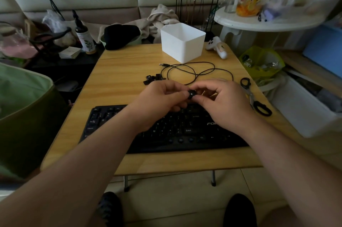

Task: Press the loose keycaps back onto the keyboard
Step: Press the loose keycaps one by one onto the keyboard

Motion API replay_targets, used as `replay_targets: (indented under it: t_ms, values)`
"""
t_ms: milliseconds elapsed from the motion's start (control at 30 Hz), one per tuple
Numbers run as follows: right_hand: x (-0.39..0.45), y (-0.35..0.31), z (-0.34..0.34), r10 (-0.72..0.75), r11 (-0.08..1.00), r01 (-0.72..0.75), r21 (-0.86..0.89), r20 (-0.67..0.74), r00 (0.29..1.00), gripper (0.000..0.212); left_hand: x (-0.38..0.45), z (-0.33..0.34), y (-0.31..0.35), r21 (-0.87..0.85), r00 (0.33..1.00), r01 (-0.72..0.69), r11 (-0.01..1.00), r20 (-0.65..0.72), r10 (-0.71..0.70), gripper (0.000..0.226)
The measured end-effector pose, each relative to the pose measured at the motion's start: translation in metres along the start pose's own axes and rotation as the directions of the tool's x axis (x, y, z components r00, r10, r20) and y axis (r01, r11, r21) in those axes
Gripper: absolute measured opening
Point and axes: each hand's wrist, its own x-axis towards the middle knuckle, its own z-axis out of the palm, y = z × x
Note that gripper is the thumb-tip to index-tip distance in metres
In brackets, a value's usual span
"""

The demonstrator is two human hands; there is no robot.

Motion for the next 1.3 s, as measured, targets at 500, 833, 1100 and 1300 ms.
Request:
replay_targets:
  t_ms: [500, 833, 1100, 1300]
  values:
    - [-0.015, -0.019, 0.008, 0.083, 0.942, -0.11, 0.318, 0.096, 0.992, 0.021, -0.041, -0.011, -0.004, -0.171, 0.999, -0.008, 0.985, 0.046, 0.016, 0.031]
    - [-0.016, -0.024, 0.009, -0.1, 0.995, 0.101, 0.008, 0.207, 0.973, 0.03, -0.051, -0.01, -0.004, -0.011, 0.999, 0.017, 1.0, 0.038, -0.016, 0.017]
    - [-0.018, -0.021, 0.008, -0.083, 0.995, 0.093, -0.048, 0.183, 0.98, 0.028, -0.051, -0.012, 0.0, 0.219, 0.999, 0.019, 0.976, -0.037, -0.011, 0.01]
    - [-0.031, -0.017, 0.006, -0.029, 0.998, 0.044, -0.055, 0.252, 0.967, 0.028, -0.054, -0.005, 0.0, 0.261, 0.999, 0.027, 0.965, -0.048, -0.015, 0.014]
